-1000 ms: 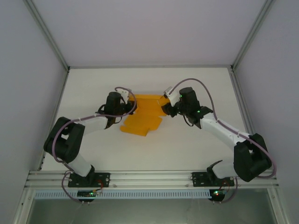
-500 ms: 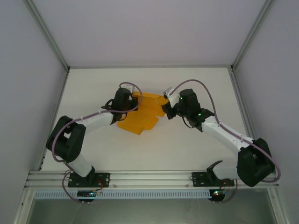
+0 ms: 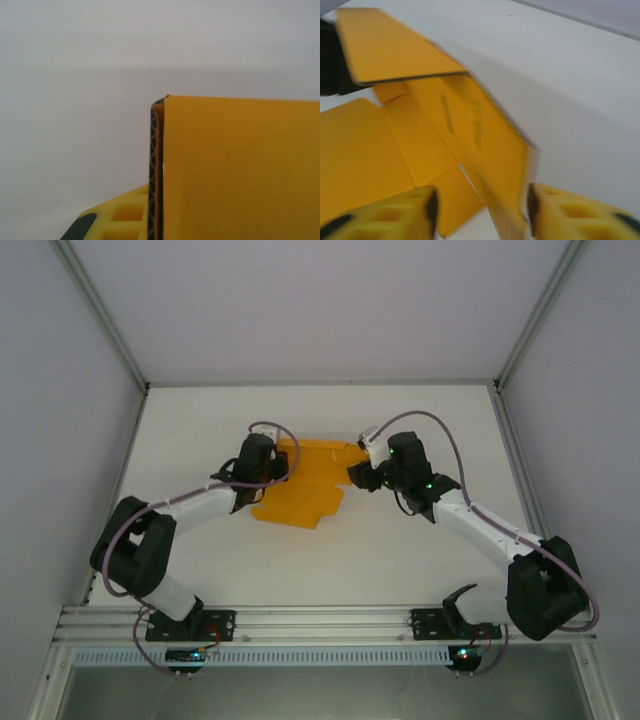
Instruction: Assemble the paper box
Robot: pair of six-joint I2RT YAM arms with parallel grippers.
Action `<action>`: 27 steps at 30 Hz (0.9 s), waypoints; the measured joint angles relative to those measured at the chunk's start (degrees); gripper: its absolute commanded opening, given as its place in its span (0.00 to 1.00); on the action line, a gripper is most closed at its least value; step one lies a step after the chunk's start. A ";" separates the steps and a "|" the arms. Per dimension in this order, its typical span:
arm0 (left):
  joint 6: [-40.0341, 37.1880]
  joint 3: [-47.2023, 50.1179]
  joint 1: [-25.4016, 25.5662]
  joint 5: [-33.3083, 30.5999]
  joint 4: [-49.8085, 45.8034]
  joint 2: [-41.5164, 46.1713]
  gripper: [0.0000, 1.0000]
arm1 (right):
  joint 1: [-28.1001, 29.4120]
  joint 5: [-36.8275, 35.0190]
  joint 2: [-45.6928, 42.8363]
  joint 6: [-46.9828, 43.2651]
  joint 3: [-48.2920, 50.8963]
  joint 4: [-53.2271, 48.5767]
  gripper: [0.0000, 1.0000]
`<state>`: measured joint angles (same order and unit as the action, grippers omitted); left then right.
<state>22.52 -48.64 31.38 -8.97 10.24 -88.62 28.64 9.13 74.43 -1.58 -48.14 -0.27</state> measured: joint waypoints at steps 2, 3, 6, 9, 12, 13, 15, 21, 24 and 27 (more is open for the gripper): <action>0.04 0.50 0.76 -2.89 -0.70 1.09 0.00 | -0.61 -2.16 0.00 1.27 0.02 0.02 0.99; 0.04 0.50 1.29 -4.07 -0.85 1.29 0.00 | -0.79 -3.08 -0.11 1.81 0.02 0.02 0.99; 0.07 0.48 2.93 -7.54 -2.34 1.73 0.00 | -0.90 -5.29 -1.20 3.72 0.20 0.44 0.99; 0.11 0.48 3.65 -9.22 -3.69 1.73 0.00 | -0.92 -7.80 -2.86 5.73 0.22 1.77 0.99; 0.39 0.48 3.67 -9.99 -4.24 1.73 0.00 | -1.29 -10.27 -2.86 6.99 -0.85 2.08 0.99; 0.52 0.48 3.67 -10.16 -4.28 1.73 0.00 | -1.42 -10.91 -2.23 7.26 -1.73 1.79 0.99; 0.52 0.48 3.69 -10.40 -4.31 1.73 0.00 | -1.57 -11.52 -0.57 7.65 -3.76 1.11 0.99; 0.50 0.48 4.33 -10.82 -4.39 1.73 0.00 | -1.62 -10.38 5.35 7.54 -8.70 -1.11 0.99; 0.52 0.48 4.39 -11.37 -5.16 1.70 0.00 | -1.36 -9.40 7.93 6.86 -9.68 -1.99 0.99; 0.70 0.42 4.37 -12.04 -7.04 1.40 0.00 | -0.39 -8.74 9.07 5.97 -9.77 -2.64 0.99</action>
<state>23.22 -48.23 35.75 -21.02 3.20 -87.22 28.25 0.38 83.50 4.38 -57.91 -2.92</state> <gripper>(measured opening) 0.110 0.992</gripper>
